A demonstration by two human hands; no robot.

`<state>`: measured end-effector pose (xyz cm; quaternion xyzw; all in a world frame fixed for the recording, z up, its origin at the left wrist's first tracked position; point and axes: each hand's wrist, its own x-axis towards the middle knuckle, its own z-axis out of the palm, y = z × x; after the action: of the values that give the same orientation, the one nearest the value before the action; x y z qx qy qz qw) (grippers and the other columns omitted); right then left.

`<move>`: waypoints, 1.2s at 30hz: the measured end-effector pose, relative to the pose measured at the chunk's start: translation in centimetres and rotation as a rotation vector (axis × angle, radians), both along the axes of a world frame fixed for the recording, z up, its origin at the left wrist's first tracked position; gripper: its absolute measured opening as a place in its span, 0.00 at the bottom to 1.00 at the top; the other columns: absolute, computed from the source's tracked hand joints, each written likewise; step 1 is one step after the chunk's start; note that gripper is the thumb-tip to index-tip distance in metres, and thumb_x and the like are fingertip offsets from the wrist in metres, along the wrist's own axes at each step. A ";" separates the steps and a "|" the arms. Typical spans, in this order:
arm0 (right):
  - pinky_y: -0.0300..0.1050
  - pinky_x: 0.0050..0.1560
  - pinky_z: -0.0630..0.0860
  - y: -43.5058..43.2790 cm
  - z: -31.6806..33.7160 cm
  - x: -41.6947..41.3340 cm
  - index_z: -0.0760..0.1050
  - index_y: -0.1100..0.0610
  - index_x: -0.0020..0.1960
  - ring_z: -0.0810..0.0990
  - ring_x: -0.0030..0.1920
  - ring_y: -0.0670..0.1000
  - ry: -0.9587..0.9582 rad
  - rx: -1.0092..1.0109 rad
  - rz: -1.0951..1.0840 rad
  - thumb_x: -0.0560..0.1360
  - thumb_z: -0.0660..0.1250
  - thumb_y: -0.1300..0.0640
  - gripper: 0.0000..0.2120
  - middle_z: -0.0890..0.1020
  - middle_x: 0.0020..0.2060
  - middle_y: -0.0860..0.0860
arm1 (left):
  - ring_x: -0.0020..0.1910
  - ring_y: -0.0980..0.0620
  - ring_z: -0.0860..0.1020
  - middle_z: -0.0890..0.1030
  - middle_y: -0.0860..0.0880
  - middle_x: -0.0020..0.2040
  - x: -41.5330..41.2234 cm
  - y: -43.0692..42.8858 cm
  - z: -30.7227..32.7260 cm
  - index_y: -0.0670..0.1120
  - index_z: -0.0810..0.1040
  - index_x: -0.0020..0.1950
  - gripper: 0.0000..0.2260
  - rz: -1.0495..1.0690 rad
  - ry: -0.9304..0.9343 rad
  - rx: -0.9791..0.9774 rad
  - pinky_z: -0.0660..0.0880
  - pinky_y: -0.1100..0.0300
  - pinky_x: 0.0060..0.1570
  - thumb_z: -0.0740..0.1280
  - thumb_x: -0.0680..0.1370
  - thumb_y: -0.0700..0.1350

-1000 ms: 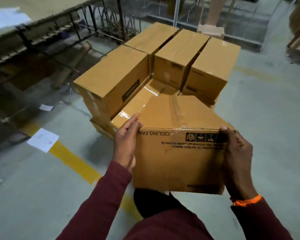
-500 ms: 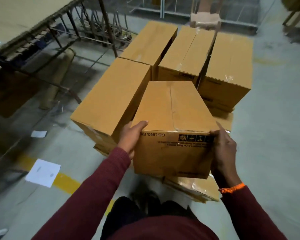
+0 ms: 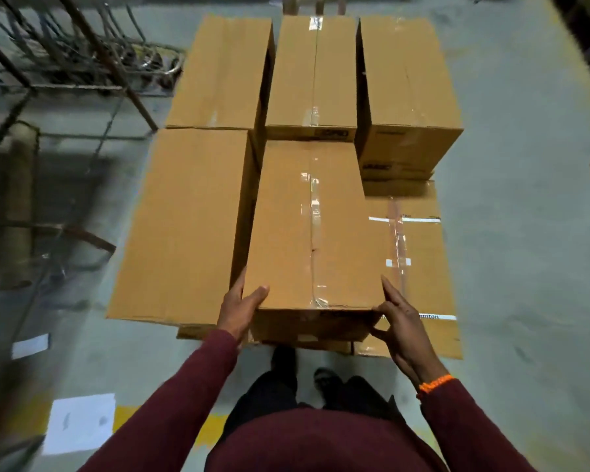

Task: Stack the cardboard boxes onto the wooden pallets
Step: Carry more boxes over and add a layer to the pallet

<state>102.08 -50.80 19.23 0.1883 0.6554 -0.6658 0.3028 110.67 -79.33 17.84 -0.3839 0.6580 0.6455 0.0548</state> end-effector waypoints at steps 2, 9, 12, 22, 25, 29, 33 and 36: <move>0.56 0.58 0.79 -0.6 -1.3 0.0 0.72 0.43 0.75 0.75 0.53 0.52 -0.016 0.014 0.011 0.78 0.57 0.69 0.31 0.80 0.67 0.45 | 0.67 0.52 0.76 0.79 0.53 0.68 0.8 -0.1 -1.7 0.55 0.67 0.78 0.27 -0.010 -0.044 0.052 0.71 0.50 0.71 0.69 0.81 0.43; 0.59 0.65 0.75 -3.1 -4.7 1.5 0.69 0.50 0.77 0.77 0.59 0.54 -0.057 0.041 -0.056 0.77 0.57 0.73 0.33 0.80 0.67 0.44 | 0.65 0.49 0.76 0.78 0.51 0.68 -0.5 -2.9 -4.2 0.55 0.65 0.79 0.30 -0.060 -0.162 0.033 0.71 0.49 0.71 0.68 0.78 0.42; 0.56 0.62 0.77 -4.5 -5.5 1.7 0.71 0.51 0.76 0.78 0.62 0.55 -0.067 0.056 -0.101 0.75 0.57 0.75 0.34 0.80 0.67 0.45 | 0.63 0.48 0.78 0.79 0.51 0.66 -0.8 -4.4 -5.4 0.56 0.65 0.78 0.32 -0.094 -0.171 0.046 0.74 0.46 0.68 0.68 0.74 0.44; 0.46 0.38 0.68 -6.1 -7.8 1.2 0.71 0.55 0.76 0.70 0.37 0.51 -0.122 0.174 -0.224 0.72 0.58 0.76 0.34 0.81 0.62 0.55 | 0.68 0.47 0.73 0.74 0.47 0.72 -1.2 -3.4 -6.5 0.46 0.59 0.80 0.40 -0.163 -0.214 0.100 0.66 0.50 0.74 0.74 0.72 0.47; 0.44 0.39 0.74 -6.1 -8.9 0.9 0.70 0.54 0.76 0.76 0.41 0.52 -0.120 0.202 -0.182 0.72 0.60 0.73 0.34 0.78 0.68 0.56 | 0.72 0.46 0.70 0.69 0.50 0.74 -1.4 -3.5 -7.0 0.45 0.54 0.82 0.45 -0.162 -0.249 0.101 0.63 0.48 0.76 0.75 0.71 0.48; 0.37 0.36 0.77 -6.8 -8.4 1.0 0.72 0.55 0.74 0.79 0.50 0.51 -0.096 0.233 -0.131 0.73 0.63 0.69 0.31 0.79 0.68 0.53 | 0.76 0.45 0.66 0.65 0.47 0.78 -1.3 -3.6 -7.7 0.46 0.48 0.84 0.48 -0.170 -0.274 0.052 0.61 0.48 0.77 0.75 0.73 0.47; 0.41 0.45 0.75 -6.9 -8.6 1.0 0.71 0.55 0.75 0.80 0.56 0.52 -0.092 0.242 -0.117 0.73 0.65 0.67 0.30 0.80 0.67 0.53 | 0.76 0.45 0.67 0.65 0.46 0.79 -1.3 -3.6 -8.6 0.48 0.50 0.83 0.52 -0.171 -0.294 0.048 0.62 0.46 0.77 0.74 0.66 0.54; 0.44 0.51 0.74 -6.3 -8.9 1.1 0.70 0.54 0.76 0.78 0.65 0.55 -0.079 0.291 -0.076 0.70 0.67 0.62 0.34 0.79 0.68 0.53 | 0.78 0.44 0.63 0.61 0.45 0.81 -1.5 -3.4 -8.3 0.47 0.46 0.84 0.52 -0.189 -0.309 0.033 0.60 0.47 0.78 0.75 0.69 0.53</move>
<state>103.15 -57.15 10.29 0.2810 0.7249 -0.5669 0.2724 109.17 -82.77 9.50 -0.4142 0.6642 0.5814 0.2220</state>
